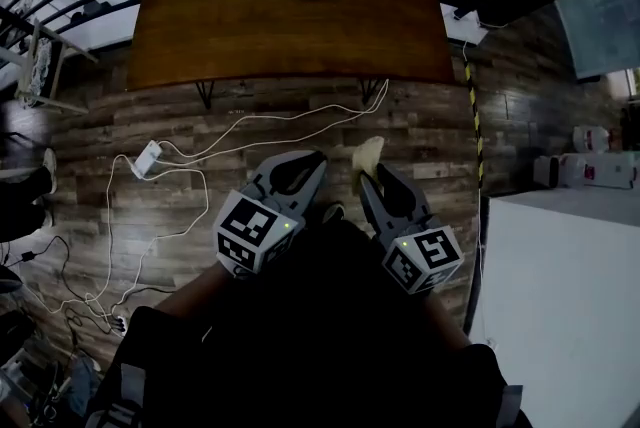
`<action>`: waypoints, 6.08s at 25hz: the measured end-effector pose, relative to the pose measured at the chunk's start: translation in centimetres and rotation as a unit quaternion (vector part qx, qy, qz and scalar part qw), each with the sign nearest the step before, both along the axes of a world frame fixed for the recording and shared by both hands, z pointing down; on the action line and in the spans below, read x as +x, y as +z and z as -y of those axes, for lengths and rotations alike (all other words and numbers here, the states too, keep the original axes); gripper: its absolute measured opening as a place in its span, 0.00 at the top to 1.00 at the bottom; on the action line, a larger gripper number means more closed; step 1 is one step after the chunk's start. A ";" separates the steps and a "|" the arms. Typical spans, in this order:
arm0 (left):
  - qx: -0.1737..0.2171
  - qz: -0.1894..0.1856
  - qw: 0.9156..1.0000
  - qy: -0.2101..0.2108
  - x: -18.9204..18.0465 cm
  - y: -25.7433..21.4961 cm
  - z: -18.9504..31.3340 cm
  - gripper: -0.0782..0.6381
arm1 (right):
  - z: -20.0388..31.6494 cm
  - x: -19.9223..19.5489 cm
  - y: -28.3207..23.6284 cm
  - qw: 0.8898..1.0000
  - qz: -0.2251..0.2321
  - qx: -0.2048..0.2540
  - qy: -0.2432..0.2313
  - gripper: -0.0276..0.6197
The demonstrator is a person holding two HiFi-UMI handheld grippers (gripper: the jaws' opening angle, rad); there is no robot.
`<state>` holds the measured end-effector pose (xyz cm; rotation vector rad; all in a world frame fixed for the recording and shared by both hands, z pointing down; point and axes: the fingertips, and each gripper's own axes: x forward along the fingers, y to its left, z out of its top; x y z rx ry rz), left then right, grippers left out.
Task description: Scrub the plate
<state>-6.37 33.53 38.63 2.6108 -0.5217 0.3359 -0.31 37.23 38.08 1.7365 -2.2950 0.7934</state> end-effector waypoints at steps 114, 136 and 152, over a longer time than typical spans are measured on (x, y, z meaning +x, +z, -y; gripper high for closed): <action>-0.102 0.218 0.966 -0.095 8.5 24.4 53.2 0.84 | 62.7 7.4 22.7 0.831 -0.389 -0.003 -0.399 0.76; -0.098 0.247 0.962 -0.064 8.9 26.3 53.9 0.84 | 61.7 10.0 25.4 0.828 -0.404 -0.058 -0.383 0.76; -0.112 0.227 0.963 -0.094 7.5 25.2 53.1 0.84 | 61.4 5.1 22.2 0.848 -0.359 -0.016 -0.389 0.76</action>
